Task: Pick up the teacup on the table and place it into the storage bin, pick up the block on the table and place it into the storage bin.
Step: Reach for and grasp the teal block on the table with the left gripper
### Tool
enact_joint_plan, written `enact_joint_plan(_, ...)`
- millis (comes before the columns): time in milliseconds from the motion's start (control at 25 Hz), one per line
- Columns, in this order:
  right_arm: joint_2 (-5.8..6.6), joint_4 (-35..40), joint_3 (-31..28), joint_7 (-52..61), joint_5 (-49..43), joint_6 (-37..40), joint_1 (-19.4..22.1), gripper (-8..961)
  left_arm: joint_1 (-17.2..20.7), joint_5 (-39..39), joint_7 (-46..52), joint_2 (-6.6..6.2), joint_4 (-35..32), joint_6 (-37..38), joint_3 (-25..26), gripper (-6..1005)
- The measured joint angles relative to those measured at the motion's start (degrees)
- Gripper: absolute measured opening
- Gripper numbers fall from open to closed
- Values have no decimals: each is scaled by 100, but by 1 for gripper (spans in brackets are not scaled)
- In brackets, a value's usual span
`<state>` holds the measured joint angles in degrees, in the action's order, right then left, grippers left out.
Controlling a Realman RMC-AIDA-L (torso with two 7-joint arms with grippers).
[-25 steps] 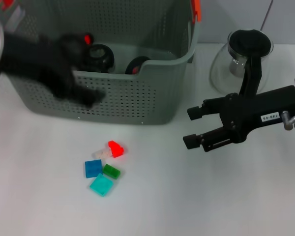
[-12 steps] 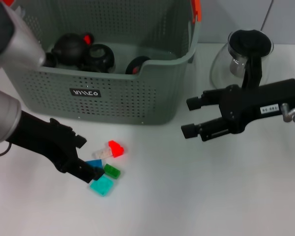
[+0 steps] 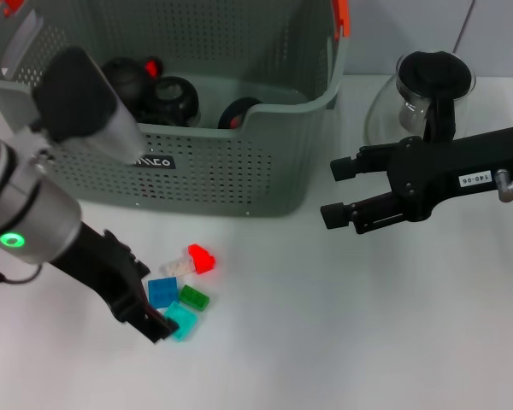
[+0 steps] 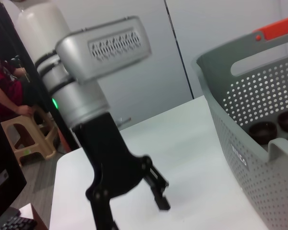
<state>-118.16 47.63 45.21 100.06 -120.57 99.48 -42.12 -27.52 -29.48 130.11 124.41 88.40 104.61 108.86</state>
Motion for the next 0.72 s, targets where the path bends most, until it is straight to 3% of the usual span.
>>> enact_joint_plan(280,28,4,-55,-16,-1,13,28,940,-144,162,235,-8,-677,-229,-537,926)
enact_joint_plan(720,57,1,-69,-27,-2,22,50,941,-389,172,601,4,-1300,-355,-639,923)
